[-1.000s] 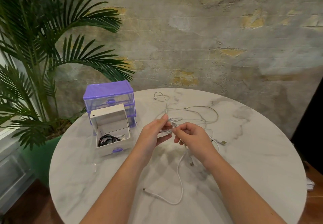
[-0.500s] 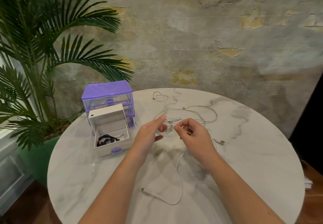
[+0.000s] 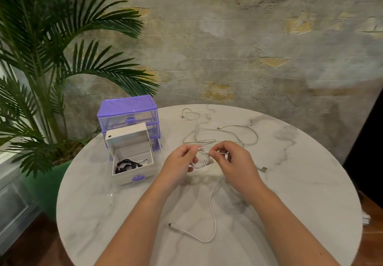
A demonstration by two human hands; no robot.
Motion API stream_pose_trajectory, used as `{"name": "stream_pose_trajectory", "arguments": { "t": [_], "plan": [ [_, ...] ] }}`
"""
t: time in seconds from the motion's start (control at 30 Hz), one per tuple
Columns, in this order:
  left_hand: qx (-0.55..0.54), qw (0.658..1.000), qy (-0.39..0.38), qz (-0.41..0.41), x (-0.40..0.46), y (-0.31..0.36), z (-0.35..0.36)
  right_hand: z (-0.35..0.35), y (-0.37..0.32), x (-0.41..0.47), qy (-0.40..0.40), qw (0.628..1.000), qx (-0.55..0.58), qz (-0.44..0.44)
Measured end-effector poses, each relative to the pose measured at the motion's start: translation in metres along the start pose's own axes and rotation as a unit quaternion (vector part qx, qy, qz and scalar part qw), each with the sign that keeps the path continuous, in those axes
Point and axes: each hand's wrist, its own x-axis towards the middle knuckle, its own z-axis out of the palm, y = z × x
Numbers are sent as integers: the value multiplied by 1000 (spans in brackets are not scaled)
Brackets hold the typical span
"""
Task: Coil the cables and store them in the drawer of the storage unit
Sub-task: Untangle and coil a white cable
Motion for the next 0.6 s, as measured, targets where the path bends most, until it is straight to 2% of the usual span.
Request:
{"name": "stream_pose_trajectory", "arguments": {
  "t": [0.23, 0.33, 0.47, 0.6],
  "plan": [
    [-19, 999, 25, 19, -1, 3, -1, -2, 2, 2, -25, 998, -37, -43],
    [-64, 997, 50, 14, -2, 6, -3, -7, 7, 4, -45, 993, -100, -52],
    [-125, 992, 26, -11, -6, 11, -5, -8, 12, 5, -40, 977, -205, -49],
    [-118, 993, -8, -25, -8, 12, -4, -11, 13, 6, 9, 989, -147, -9]
  ]
}}
